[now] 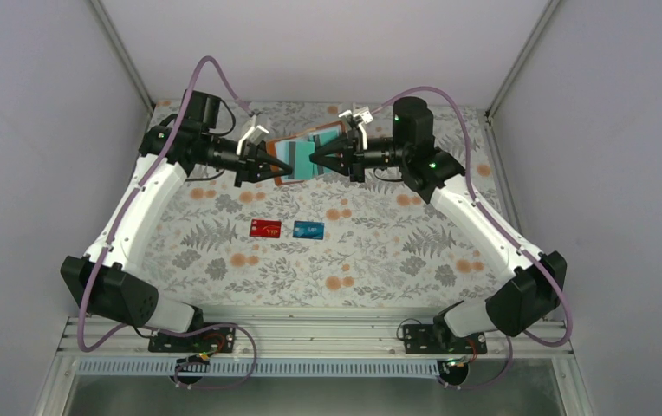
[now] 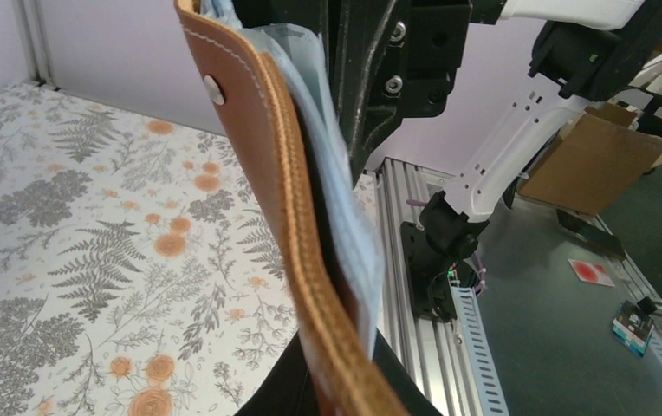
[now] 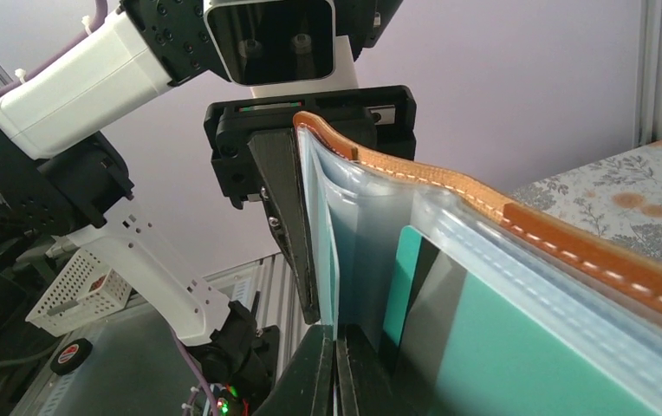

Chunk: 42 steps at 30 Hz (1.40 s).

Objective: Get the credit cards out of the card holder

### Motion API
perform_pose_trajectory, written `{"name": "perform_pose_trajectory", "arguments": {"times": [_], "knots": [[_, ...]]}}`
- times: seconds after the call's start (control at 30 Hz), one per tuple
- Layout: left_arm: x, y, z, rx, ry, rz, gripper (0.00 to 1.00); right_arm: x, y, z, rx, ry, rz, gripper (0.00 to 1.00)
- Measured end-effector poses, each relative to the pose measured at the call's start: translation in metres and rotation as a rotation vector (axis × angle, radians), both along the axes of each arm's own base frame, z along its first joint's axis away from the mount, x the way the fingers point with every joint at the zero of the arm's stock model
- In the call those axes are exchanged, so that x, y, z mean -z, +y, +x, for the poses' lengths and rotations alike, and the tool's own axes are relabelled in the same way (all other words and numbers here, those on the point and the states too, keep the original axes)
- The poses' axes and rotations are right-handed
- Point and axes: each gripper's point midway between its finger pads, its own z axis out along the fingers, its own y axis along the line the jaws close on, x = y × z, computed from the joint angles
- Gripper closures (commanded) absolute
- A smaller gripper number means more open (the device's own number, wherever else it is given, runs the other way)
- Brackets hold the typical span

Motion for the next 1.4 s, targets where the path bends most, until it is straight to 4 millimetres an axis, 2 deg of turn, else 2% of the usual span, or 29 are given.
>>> {"name": "perform_pose_trajectory", "arguments": {"times": [0.2, 0.23, 0.27, 0.3, 0.8, 0.97, 1.1, 1.13, 1.2, 1.4], "knots": [[-0.002, 0.001, -0.01, 0.039, -0.008, -0.016, 0.83, 0.005, -0.003, -0.002, 0.003, -0.005, -0.023, 0.96], [-0.003, 0.001, -0.011, 0.044, -0.009, -0.02, 0.84, 0.005, -0.004, -0.002, 0.004, -0.007, -0.027, 0.96], [-0.004, 0.001, -0.012, 0.049, -0.011, -0.023, 0.94, 0.005, -0.005, -0.003, 0.005, -0.009, -0.029, 0.96], [-0.004, 0.001, -0.013, 0.053, -0.012, -0.026, 0.97, 0.004, -0.005, -0.004, 0.006, -0.009, -0.032, 0.96], [-0.007, 0.0, -0.016, 0.068, -0.019, -0.041, 0.98, -0.004, -0.013, -0.013, -0.021, -0.029, -0.04, 0.96], [-0.008, -0.001, -0.016, 0.071, -0.012, -0.046, 0.98, -0.008, -0.012, -0.019, -0.056, -0.017, -0.021, 0.86], [-0.007, -0.001, -0.016, 0.07, -0.009, -0.045, 0.98, -0.012, -0.008, -0.021, -0.064, -0.028, -0.005, 0.85], [-0.007, -0.001, -0.016, 0.07, -0.009, -0.045, 0.98, -0.012, -0.007, -0.021, -0.066, -0.032, -0.002, 0.86], [-0.007, -0.001, -0.016, 0.07, -0.009, -0.045, 0.98, -0.012, -0.006, -0.021, -0.067, -0.033, 0.002, 0.96], [-0.006, 0.0, -0.015, 0.063, -0.006, -0.038, 0.98, -0.007, -0.006, -0.015, -0.027, -0.028, -0.009, 0.96]]}}
